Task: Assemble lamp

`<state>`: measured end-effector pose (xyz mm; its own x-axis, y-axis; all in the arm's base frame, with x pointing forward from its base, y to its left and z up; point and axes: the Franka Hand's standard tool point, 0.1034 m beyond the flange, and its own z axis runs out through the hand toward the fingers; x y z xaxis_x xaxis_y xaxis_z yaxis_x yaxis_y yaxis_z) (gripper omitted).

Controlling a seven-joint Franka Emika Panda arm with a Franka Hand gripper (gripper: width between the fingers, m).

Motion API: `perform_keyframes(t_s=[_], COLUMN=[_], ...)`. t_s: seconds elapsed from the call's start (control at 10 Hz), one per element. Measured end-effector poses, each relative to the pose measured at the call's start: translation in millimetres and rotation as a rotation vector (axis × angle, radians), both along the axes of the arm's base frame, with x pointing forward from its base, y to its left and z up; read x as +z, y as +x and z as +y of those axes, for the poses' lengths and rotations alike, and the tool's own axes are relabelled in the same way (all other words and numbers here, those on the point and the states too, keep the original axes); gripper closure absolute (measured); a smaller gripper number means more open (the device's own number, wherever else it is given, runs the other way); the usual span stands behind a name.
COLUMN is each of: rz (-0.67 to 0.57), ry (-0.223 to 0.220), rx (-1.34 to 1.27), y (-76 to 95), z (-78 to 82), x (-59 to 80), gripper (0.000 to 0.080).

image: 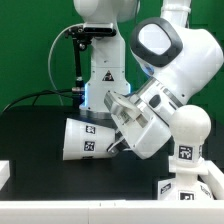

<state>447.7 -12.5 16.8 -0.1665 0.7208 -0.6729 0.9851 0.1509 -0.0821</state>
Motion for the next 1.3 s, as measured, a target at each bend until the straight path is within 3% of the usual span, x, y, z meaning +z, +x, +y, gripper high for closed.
perform_keyframes(t_s=[0.1, 0.2, 0.4, 0.7, 0.8, 0.9, 1.1, 1.2, 1.3], rz=[0.000, 0.009, 0.003, -0.026, -0.027, -0.032, -0.056, -0.043, -0.030], ry=[0.000, -0.038, -0.136, -0.197, -0.179, -0.068, 0.018, 0.064, 0.101], rx=[0.000, -0.037, -0.122, -0.301, -0.266, -0.213, -0.258, -0.329, -0.471], y=[0.0, -2.3, 9.1, 20.7, 27.2, 32.3, 31.6, 27.6, 22.1], z=[0.0, -2.4, 7.9, 13.9, 13.7, 12.5, 4.0, 0.4, -6.9], x=[0.0, 5.9, 37.3, 84.7, 84.8, 80.4, 87.9, 95.4, 123.7], gripper=[0.0754, 0.0754, 0.0754, 0.0753, 0.0753, 0.0753, 0.0753, 0.0753, 0.0752])
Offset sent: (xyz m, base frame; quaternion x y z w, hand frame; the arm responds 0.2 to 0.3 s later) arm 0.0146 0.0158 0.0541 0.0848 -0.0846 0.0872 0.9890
